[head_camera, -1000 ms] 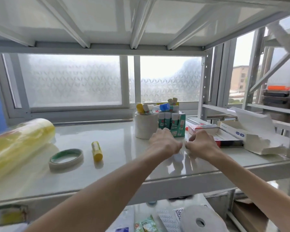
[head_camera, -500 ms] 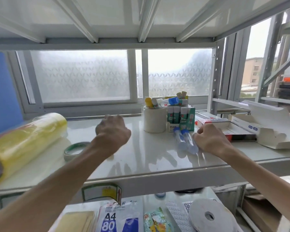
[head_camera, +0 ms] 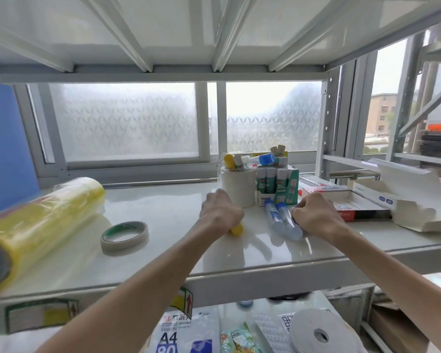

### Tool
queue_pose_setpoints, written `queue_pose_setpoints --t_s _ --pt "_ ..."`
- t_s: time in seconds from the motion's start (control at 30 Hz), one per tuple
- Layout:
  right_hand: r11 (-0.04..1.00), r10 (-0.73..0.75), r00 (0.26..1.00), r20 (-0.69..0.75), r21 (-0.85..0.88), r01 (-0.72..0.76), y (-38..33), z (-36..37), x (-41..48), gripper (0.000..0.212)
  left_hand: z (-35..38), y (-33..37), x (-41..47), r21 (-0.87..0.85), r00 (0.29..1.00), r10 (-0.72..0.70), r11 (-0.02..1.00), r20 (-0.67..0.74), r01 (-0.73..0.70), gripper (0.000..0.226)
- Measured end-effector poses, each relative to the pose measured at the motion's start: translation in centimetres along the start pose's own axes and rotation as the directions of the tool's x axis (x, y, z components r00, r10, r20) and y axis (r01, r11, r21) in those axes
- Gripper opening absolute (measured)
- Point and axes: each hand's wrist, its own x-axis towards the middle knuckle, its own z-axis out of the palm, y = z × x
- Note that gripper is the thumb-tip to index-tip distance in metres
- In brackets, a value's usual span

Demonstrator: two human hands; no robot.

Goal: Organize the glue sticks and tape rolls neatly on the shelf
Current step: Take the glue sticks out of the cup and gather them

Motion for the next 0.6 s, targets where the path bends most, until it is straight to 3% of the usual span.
queue_pose_setpoints --t_s 0.13,0.37,0.43,0.5,0.6 --pt "1.0 0.026 1.0 -0.005 0.002 -0.026 -0.2 0.0 0.3 0.02 4.3 4.0 -0.2 -0.16 0.993 0.116 0.981 0.027 -0.11 0.012" --pt "0.998 0.023 1.0 -0.014 -0.059 -0.023 0.3 -0.7 0.9 0.011 4.4 4.4 -0.1 -0.129 0.989 0.14 0.983 0.056 -0.132 0.02" --pt "0.997 0.017 1.0 -0.011 -0.075 -0.018 0.3 -0.6 0.8 0.012 1.8 2.6 -0.4 -0.024 0.988 0.148 0.989 0.051 -0.146 0.021" --pt "0.995 0.001 1.0 -0.024 -0.104 -0.003 0.2 -0.6 0.5 0.017 -2.2 -0.6 -0.9 0.214 0.997 0.08 0.974 -0.015 -0.075 0.037" --pt "0.988 -0.019 0.998 -0.056 -0.153 0.01 -0.1 -0.3 0.1 0.01 -8.0 -8.0 -0.9 0.434 0.97 -0.2 0.868 -0.135 0.24 0.062"
